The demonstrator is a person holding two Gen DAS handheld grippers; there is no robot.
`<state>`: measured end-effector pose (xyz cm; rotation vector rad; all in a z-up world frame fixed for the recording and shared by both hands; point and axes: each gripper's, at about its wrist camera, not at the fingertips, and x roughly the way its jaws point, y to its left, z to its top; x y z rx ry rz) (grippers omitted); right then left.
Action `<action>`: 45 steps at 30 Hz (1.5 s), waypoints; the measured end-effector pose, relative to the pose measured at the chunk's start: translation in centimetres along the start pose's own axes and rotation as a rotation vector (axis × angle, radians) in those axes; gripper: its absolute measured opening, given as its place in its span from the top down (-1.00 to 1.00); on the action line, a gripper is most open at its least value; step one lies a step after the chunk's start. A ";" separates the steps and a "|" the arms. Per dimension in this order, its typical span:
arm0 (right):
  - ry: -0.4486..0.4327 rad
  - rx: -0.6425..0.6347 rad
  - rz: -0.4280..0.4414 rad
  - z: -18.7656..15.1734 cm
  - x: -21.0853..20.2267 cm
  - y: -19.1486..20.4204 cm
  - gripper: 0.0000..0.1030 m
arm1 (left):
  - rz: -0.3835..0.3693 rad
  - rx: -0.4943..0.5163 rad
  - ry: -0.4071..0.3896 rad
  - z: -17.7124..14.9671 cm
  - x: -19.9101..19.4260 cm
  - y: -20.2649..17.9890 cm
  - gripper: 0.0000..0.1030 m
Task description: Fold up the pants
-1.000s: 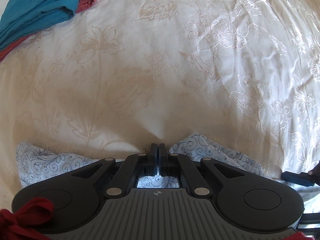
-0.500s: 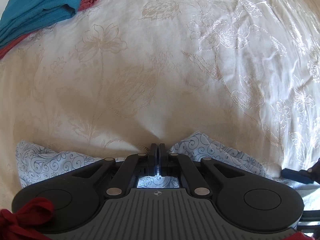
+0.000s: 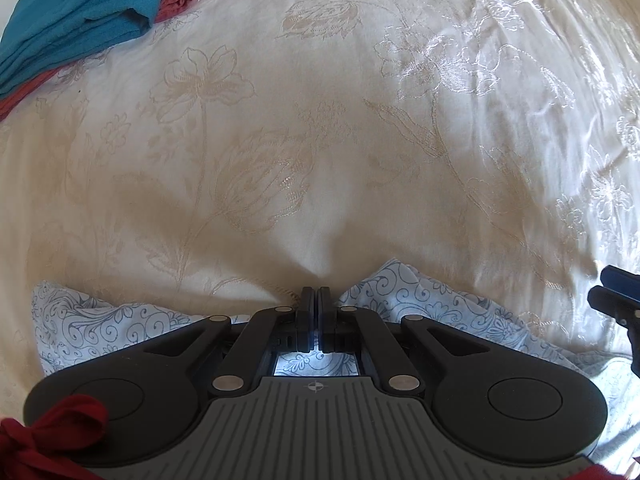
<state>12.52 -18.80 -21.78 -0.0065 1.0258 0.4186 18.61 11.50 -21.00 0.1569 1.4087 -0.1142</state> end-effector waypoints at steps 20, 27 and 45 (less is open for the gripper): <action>0.128 -0.027 0.262 -1.9 0.3 2.0 0.32 | 0.005 0.009 -0.002 -0.2 0.0 -0.1 0.94; 0.029 -0.016 0.301 -1.2 -1.4 1.7 0.32 | 0.007 0.001 -0.001 -0.4 0.2 0.1 0.94; 0.146 -0.005 0.372 0.9 3.7 1.4 0.24 | 0.013 0.010 -0.002 -0.6 0.5 -0.7 0.94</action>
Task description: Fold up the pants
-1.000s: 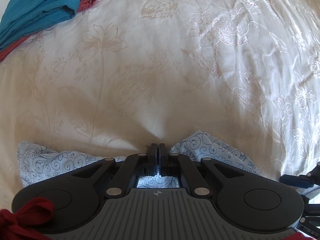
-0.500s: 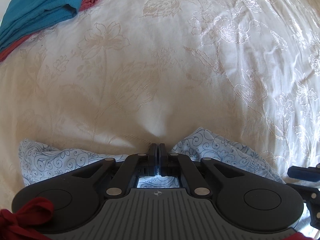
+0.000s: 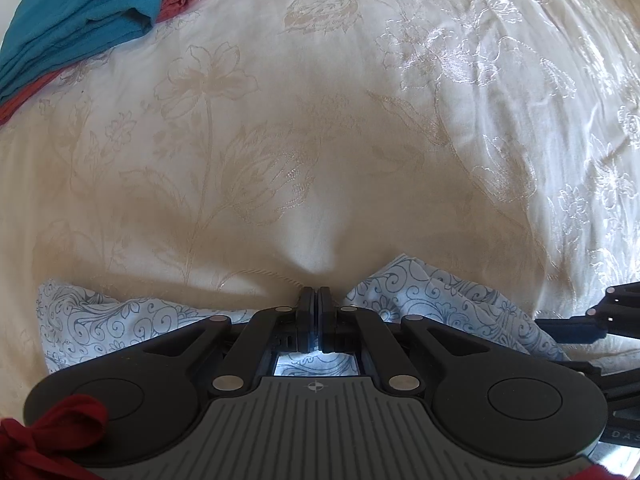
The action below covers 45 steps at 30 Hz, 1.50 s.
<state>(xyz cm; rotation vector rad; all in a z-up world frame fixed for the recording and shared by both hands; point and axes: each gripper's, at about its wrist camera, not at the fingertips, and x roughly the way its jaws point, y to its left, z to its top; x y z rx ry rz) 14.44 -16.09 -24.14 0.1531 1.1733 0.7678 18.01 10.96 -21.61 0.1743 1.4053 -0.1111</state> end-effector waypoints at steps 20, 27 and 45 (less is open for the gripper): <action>-0.231 -0.030 -0.252 -4.6 -7.0 5.9 0.29 | -0.074 0.051 -0.034 1.2 -1.2 -4.0 0.95; -0.176 -0.029 -0.266 -5.3 -4.3 7.0 0.29 | -0.056 0.038 -0.028 2.7 -0.1 -4.0 0.94; -0.243 0.530 -0.764 -19.2 -17.4 0.0 0.33 | -0.089 0.092 -0.034 -3.1 -5.8 -7.0 0.94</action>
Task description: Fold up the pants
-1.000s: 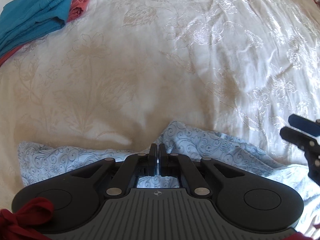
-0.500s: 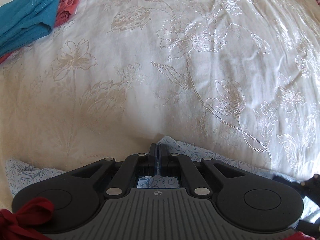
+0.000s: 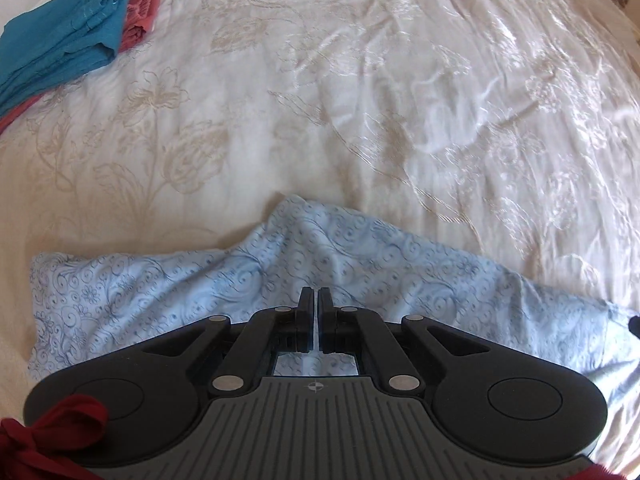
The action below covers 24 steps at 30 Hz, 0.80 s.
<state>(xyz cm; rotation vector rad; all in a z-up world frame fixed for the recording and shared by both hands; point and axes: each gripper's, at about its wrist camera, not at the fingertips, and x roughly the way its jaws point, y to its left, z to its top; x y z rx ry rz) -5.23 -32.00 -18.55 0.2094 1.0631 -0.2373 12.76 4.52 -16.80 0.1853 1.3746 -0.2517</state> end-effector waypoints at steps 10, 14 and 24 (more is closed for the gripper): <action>0.013 0.156 -0.197 -3.9 -1.5 -10.0 0.28 | 0.041 0.120 0.050 -4.2 3.5 -7.4 0.94; 0.007 0.157 -0.203 -4.8 -1.5 -11.8 0.19 | 0.072 0.071 0.038 -4.2 2.7 -7.9 0.94; 0.031 0.189 -0.066 -6.7 0.6 -14.4 0.15 | 0.087 -0.028 -0.014 -7.8 -3.2 -8.3 0.94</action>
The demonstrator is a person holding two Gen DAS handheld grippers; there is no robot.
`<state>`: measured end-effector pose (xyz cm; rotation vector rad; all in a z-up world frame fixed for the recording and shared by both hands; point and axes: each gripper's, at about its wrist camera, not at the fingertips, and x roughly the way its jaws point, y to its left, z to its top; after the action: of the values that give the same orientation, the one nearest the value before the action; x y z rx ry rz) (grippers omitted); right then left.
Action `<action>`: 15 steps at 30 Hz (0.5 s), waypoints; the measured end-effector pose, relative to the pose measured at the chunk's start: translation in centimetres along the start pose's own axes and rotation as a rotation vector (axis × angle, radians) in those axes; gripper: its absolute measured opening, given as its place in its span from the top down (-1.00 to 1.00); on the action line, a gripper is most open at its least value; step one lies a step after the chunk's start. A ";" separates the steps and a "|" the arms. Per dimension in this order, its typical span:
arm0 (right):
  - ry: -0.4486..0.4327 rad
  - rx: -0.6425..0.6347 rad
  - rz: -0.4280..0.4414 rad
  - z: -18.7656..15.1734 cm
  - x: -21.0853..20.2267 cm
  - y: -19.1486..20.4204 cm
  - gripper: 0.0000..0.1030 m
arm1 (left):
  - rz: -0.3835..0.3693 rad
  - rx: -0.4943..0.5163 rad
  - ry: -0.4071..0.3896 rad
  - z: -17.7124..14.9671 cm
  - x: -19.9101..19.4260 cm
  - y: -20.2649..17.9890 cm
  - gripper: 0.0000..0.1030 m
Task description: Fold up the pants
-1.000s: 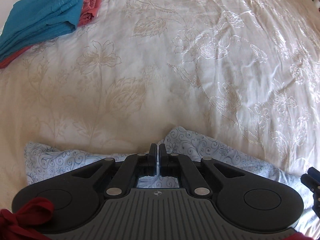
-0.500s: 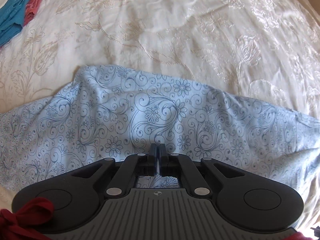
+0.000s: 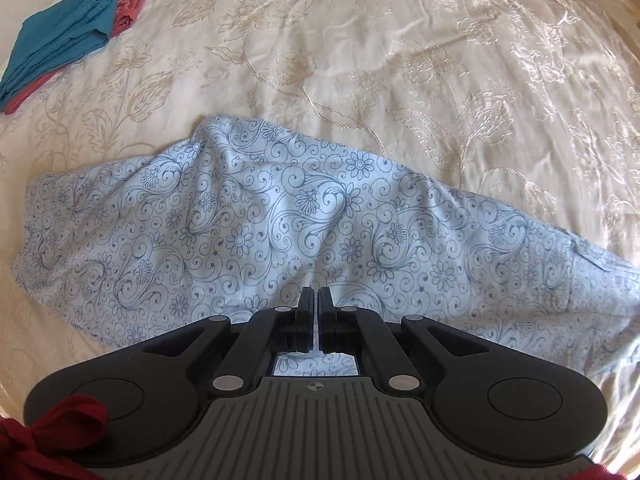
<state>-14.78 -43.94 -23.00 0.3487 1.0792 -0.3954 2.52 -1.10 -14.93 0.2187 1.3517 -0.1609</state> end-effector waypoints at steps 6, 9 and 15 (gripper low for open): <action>0.042 -0.053 0.073 0.1 0.6 0.1 0.90 | 0.015 0.010 0.002 -1.5 -1.0 -1.1 0.94; 0.004 -0.119 0.019 0.1 -0.7 0.4 0.92 | 0.012 0.029 0.003 -1.8 -0.8 -2.1 0.94; -0.033 -0.094 -0.062 -0.5 -1.5 -1.0 0.66 | -0.004 0.075 0.016 -2.1 0.0 -4.8 0.94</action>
<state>-16.21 -44.37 -21.93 0.2255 1.0739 -0.4030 -0.65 -5.18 -15.62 0.2808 1.3628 -0.2135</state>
